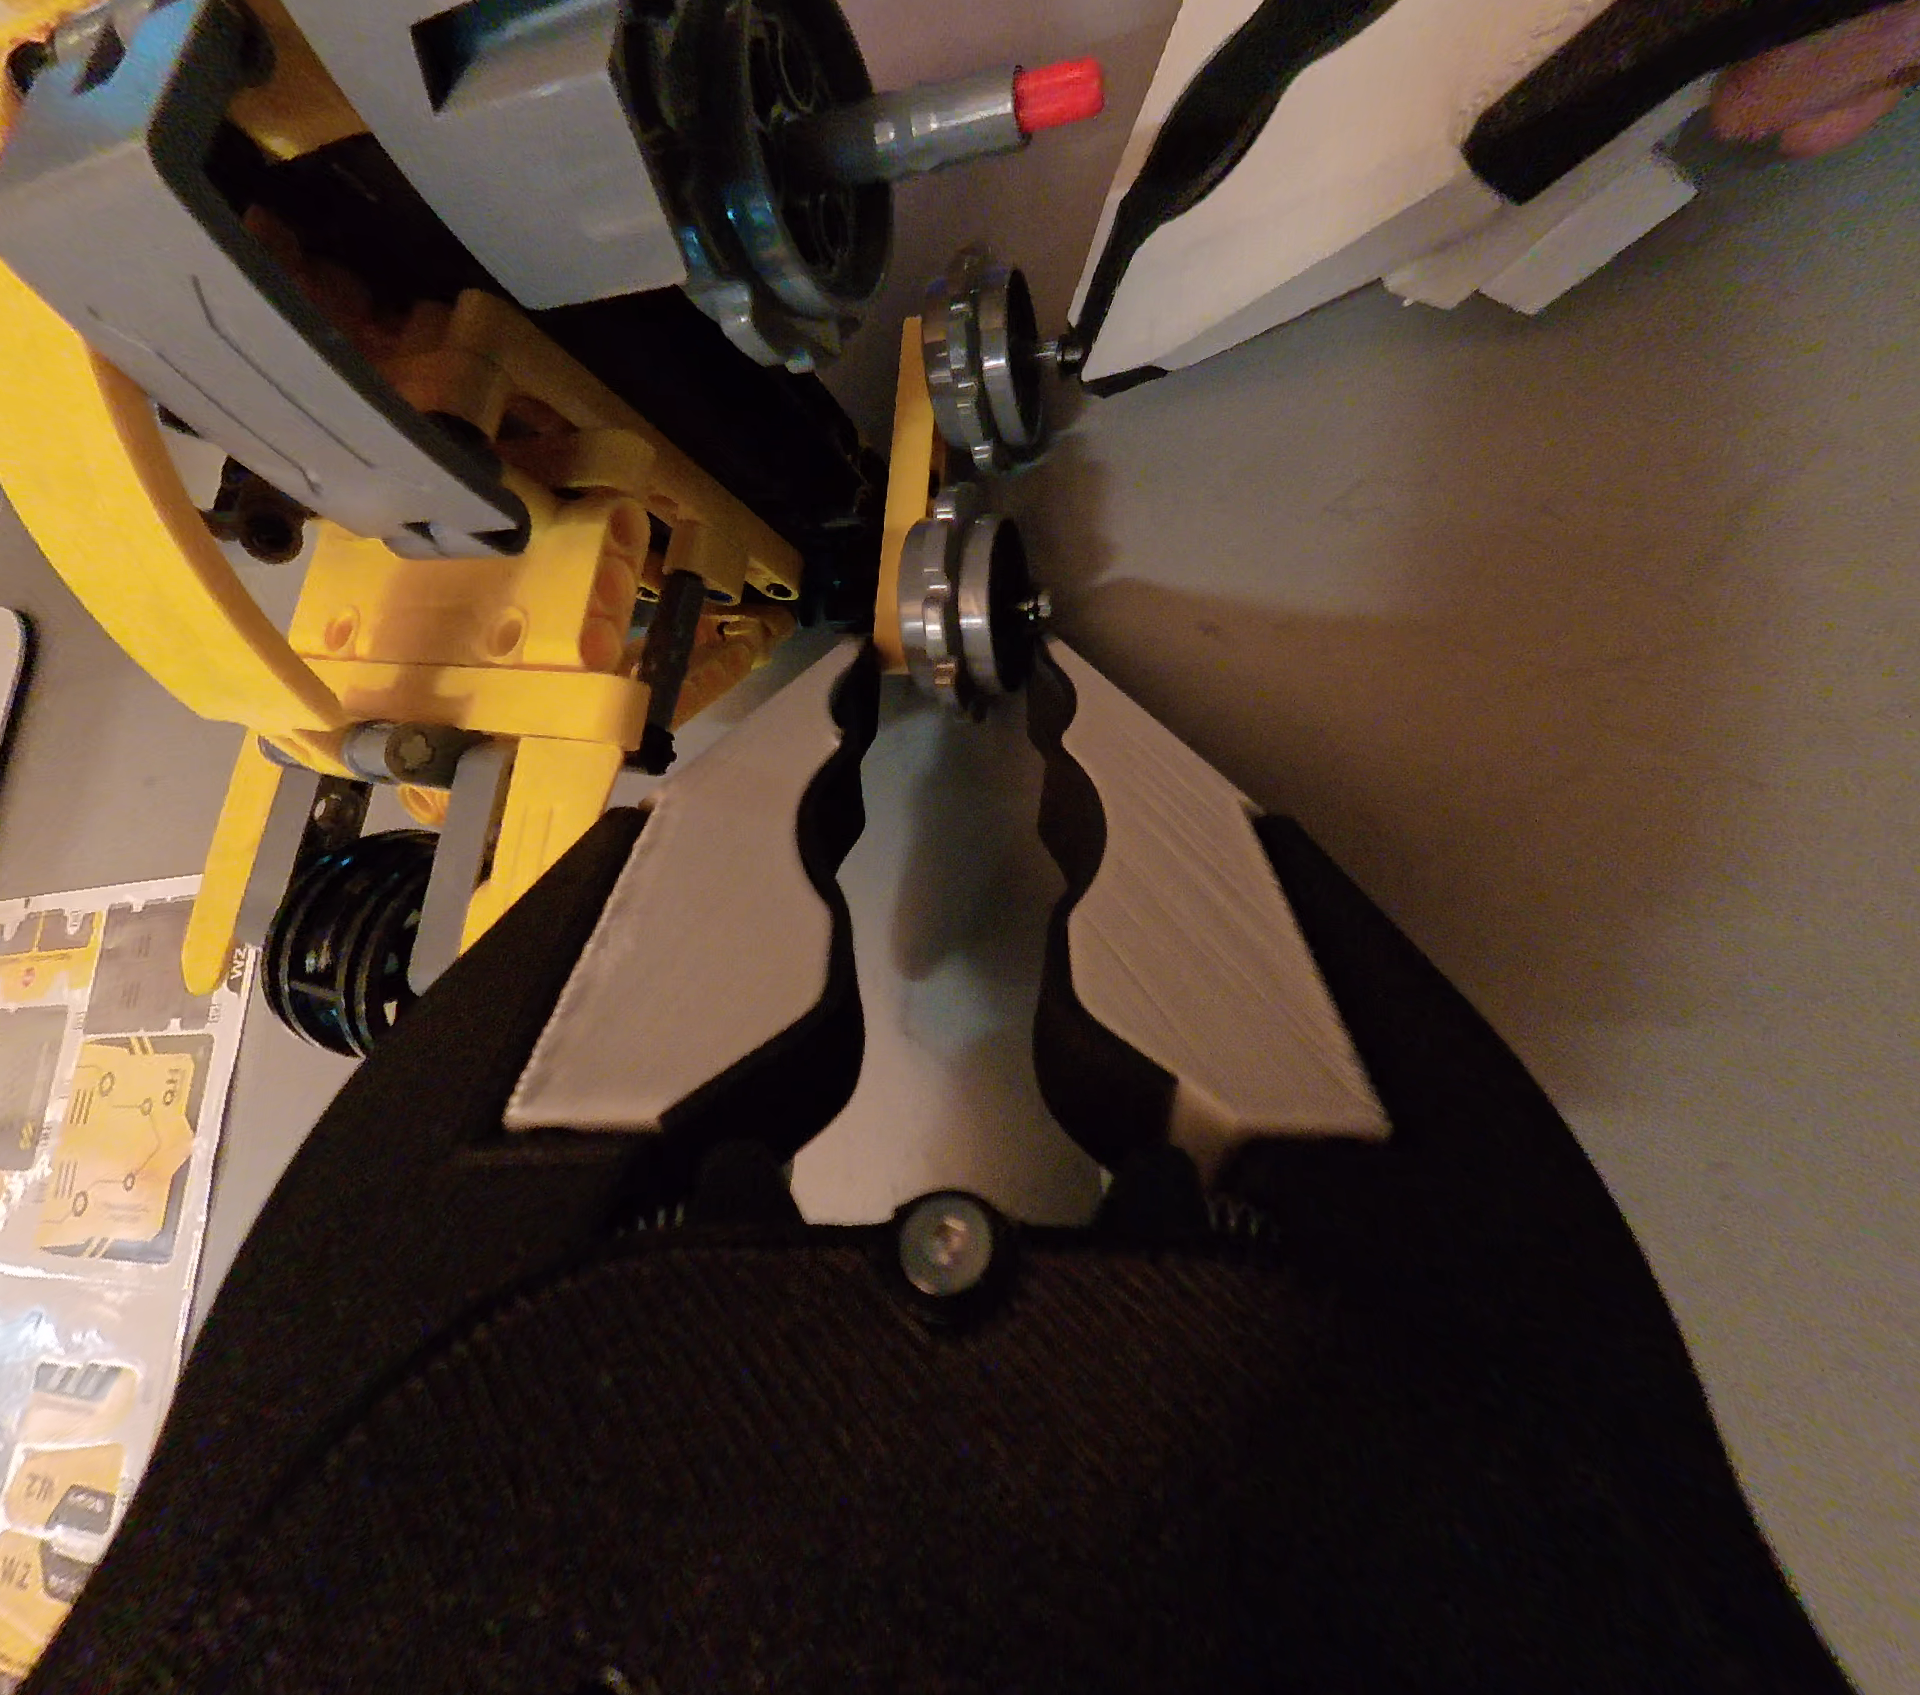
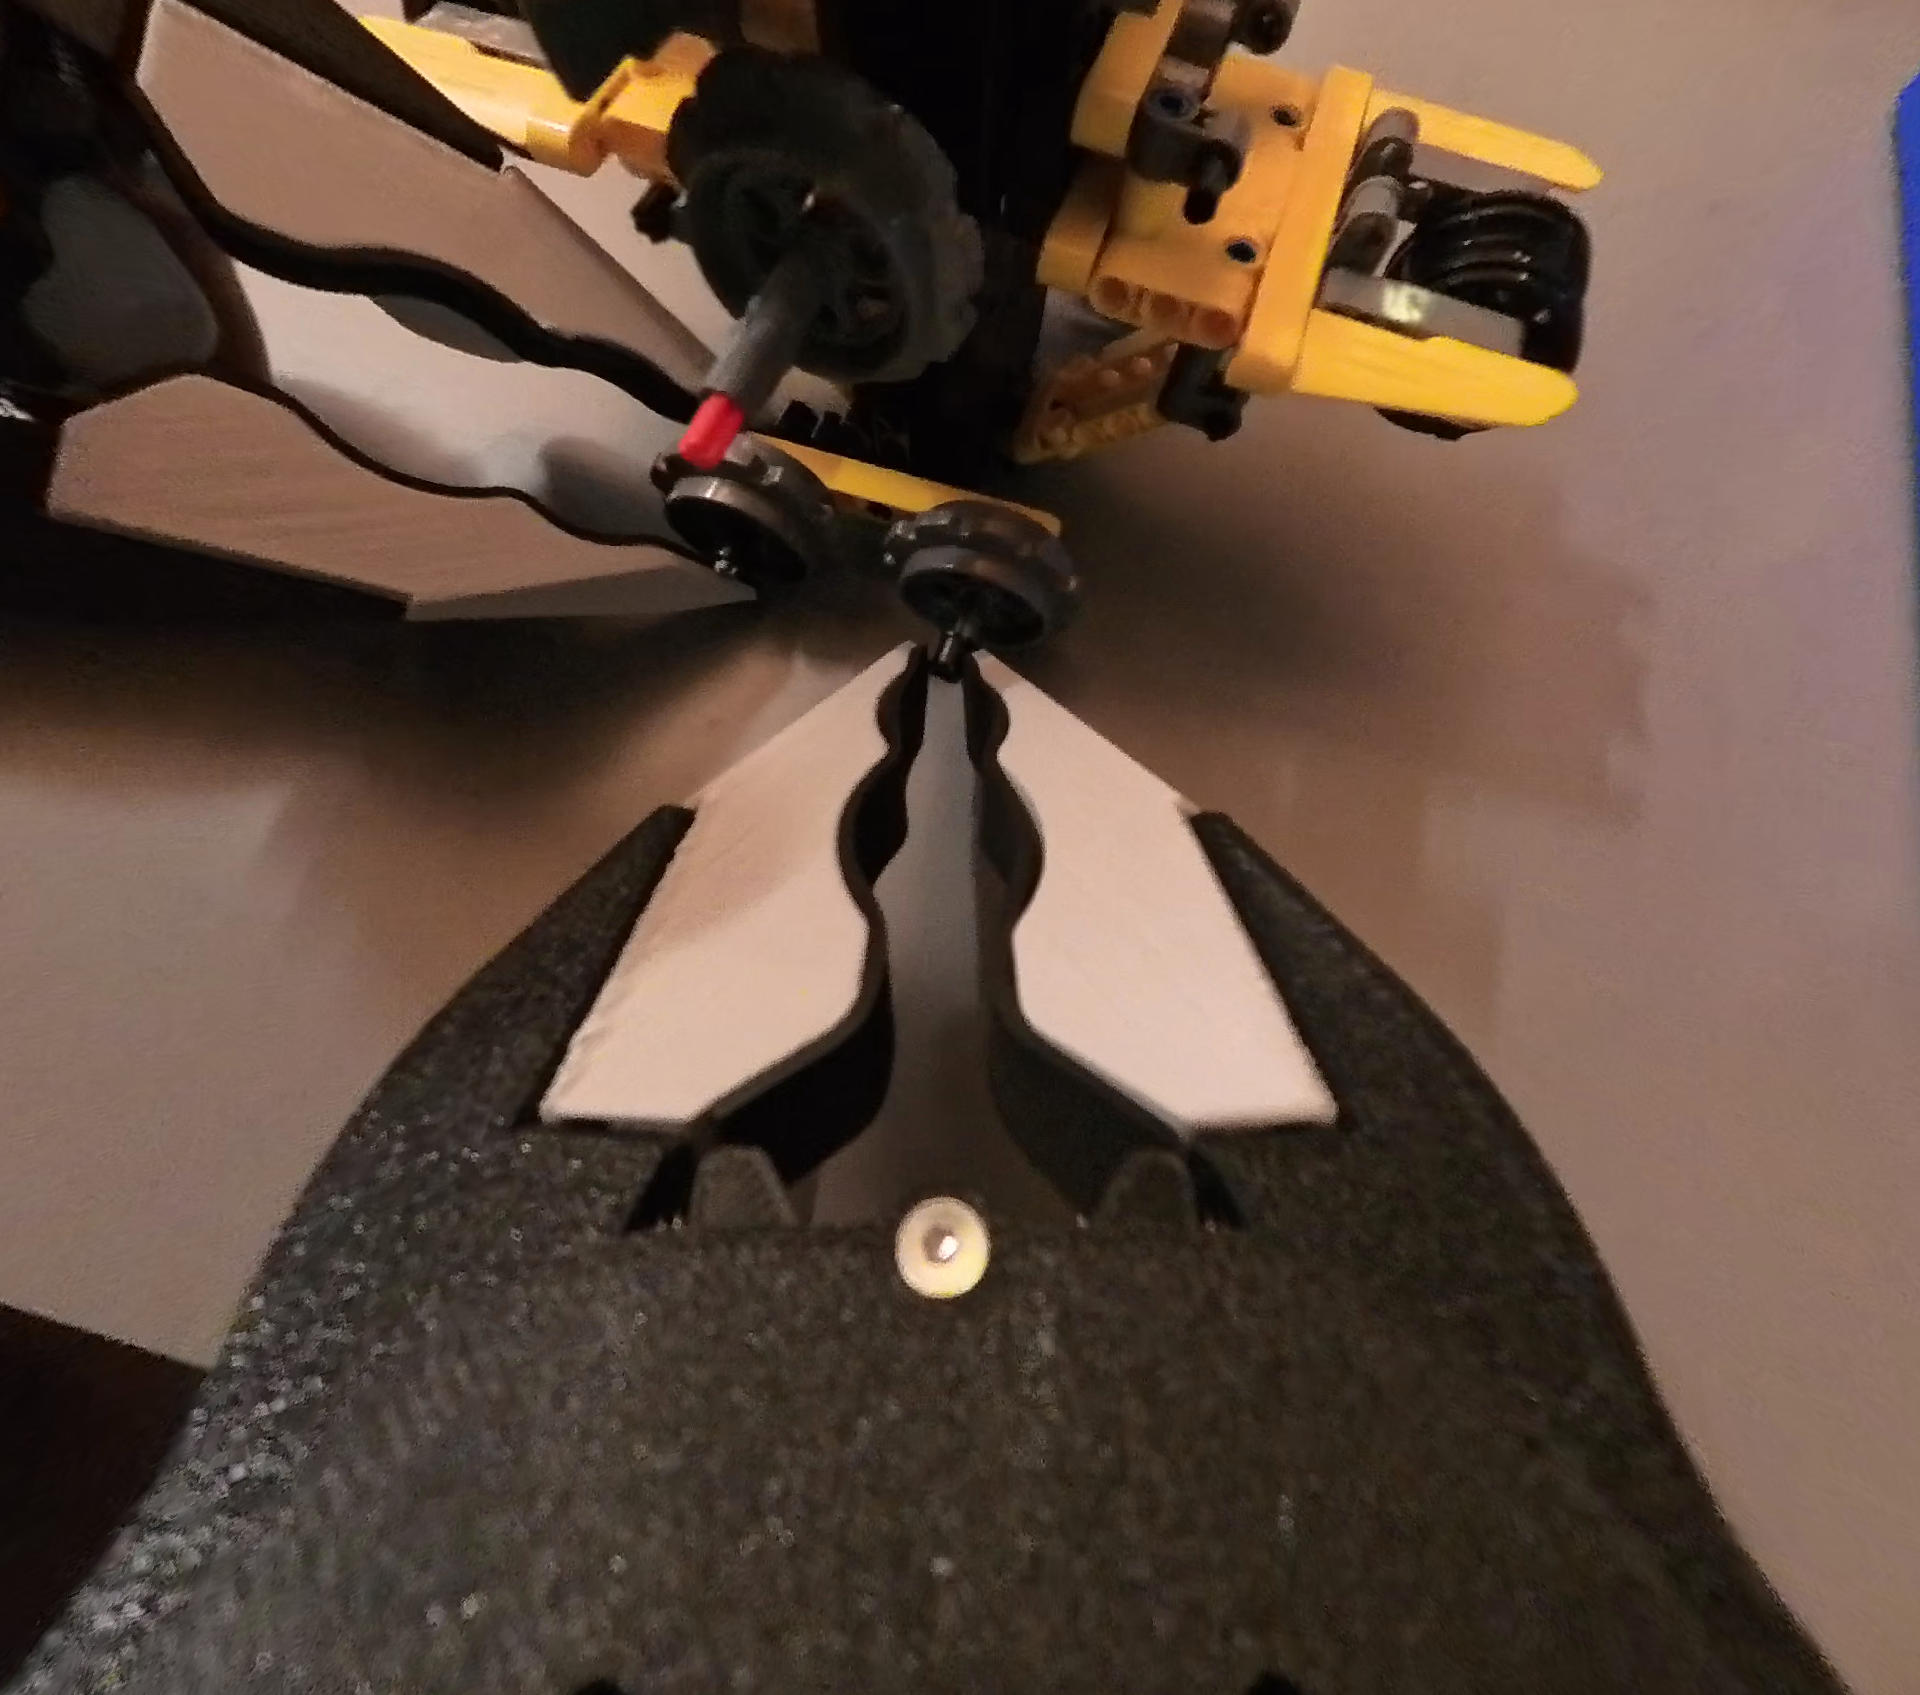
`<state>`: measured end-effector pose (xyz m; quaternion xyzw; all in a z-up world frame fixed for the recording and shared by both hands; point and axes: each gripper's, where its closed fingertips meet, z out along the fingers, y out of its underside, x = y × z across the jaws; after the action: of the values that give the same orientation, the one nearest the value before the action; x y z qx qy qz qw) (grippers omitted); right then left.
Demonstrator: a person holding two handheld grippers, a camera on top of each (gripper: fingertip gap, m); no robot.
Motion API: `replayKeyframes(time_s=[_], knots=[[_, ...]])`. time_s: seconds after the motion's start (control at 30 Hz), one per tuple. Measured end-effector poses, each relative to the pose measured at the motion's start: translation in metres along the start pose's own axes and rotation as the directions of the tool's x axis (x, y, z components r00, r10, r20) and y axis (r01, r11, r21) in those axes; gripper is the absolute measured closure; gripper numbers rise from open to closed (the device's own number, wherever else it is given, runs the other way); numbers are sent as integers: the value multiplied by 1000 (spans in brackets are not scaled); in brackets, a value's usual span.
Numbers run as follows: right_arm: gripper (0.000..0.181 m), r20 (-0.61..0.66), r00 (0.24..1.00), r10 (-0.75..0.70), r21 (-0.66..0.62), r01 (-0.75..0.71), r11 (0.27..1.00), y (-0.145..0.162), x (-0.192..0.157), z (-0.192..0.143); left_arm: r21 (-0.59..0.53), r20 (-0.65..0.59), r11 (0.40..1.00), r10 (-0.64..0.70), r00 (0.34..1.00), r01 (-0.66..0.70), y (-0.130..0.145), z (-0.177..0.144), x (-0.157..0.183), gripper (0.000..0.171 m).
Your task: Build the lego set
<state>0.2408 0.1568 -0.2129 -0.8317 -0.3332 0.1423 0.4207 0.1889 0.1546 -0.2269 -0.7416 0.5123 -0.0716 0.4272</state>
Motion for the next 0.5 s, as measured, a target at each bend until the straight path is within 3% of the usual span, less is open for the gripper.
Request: replayKeyframes(time_s=[0.5], knots=[[175,-100,972,-213,-40,210,977,-1,2,-2,1,2,1000,2,1000,-2,0,0,0,146]])
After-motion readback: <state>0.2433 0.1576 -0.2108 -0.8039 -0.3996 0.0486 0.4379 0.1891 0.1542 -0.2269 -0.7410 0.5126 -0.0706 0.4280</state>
